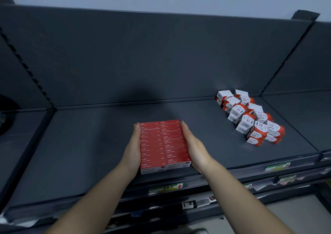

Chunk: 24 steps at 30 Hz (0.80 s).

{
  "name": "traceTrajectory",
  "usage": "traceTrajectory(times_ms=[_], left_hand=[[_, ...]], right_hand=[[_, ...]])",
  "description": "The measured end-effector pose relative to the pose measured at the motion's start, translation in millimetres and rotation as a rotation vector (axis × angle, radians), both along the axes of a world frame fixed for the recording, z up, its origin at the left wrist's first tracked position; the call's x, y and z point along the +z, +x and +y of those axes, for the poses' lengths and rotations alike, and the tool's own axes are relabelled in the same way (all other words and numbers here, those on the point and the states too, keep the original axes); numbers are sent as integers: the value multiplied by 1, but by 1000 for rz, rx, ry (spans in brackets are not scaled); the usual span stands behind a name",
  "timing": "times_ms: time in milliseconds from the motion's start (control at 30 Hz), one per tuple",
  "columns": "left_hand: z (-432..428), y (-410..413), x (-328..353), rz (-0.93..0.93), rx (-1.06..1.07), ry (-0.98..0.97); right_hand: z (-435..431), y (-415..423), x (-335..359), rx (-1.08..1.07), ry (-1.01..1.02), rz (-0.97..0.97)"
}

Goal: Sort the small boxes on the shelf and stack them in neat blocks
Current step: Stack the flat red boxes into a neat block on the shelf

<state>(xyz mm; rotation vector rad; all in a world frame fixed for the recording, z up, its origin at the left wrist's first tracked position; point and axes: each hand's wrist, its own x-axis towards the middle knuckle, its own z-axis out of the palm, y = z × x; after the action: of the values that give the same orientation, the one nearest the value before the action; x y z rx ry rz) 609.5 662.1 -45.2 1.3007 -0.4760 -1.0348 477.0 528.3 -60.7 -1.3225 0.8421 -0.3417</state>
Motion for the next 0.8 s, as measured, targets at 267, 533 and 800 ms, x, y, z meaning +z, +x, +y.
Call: traceTrajectory(times_ms=[267,533,800], left_hand=[[-4,-9,3,19,36,-76],[-1,-4,2,-38,56,-123],[10,-2,-6,-55,67,-92]], right_hand=[[5,-1,9,42,-55,18],[2,-1,4,49,-39,33],[6,-10,18,-15,32,-19]])
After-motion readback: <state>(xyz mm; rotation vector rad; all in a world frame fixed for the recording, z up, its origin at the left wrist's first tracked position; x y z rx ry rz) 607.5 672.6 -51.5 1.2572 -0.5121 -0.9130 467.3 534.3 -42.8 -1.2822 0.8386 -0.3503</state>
